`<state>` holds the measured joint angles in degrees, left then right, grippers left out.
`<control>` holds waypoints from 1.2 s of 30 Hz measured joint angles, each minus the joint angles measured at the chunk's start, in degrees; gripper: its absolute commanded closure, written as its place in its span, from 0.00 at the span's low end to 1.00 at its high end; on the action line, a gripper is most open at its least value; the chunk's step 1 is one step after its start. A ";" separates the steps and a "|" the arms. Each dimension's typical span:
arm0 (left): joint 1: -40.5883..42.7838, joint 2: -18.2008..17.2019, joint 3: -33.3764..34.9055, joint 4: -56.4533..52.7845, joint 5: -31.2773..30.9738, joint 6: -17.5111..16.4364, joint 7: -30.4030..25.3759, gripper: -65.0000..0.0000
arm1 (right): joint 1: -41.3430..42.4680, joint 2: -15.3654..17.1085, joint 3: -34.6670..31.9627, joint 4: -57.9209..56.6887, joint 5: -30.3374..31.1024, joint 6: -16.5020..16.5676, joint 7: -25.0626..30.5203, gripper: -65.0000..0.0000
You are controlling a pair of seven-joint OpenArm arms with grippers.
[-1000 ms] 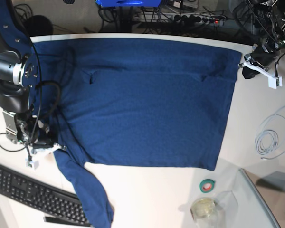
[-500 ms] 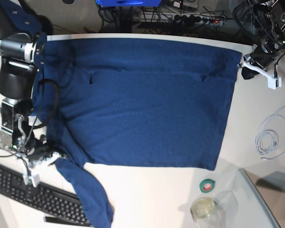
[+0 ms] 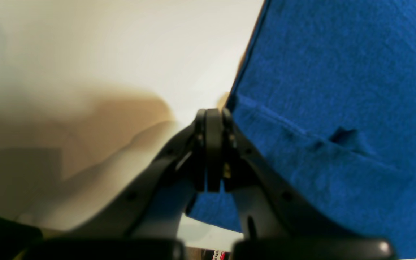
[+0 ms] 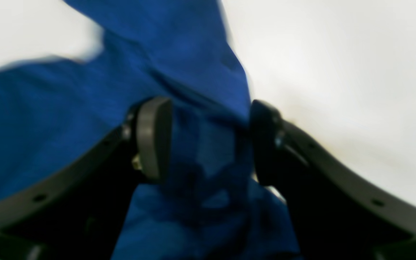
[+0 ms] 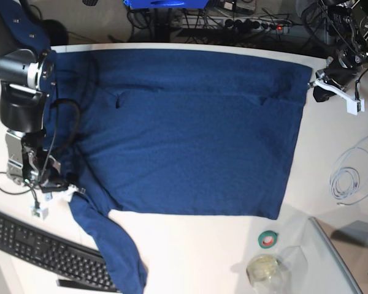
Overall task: Layout the t-shirt on the table in an organized manner, then fold the t-shirt properly
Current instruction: 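Pull the held shirt side with the right gripper toward the keyboard, then drag the held sleeve with the right gripper across the shirt body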
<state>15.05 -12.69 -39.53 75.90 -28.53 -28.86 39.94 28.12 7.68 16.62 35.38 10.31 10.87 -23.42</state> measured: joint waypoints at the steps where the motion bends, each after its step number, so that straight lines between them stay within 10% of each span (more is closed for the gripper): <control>1: 0.00 0.07 -0.02 0.00 -0.02 0.00 -0.04 1.00 | 0.66 0.28 0.04 -2.40 -0.09 0.00 2.32 0.56; 10: 0.04 0.13 -0.02 0.00 -0.02 0.00 -0.02 1.00 | 3.28 0.87 0.02 -10.12 -0.02 0.04 6.80 1.00; 36: 0.04 0.13 0.09 0.00 -0.02 0.00 -0.02 1.00 | -4.09 -4.22 -0.02 24.41 -0.26 9.14 -11.15 1.00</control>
<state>15.09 -12.56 -39.44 75.90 -28.56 -28.86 39.92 24.03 3.46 16.60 59.79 10.04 20.01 -34.57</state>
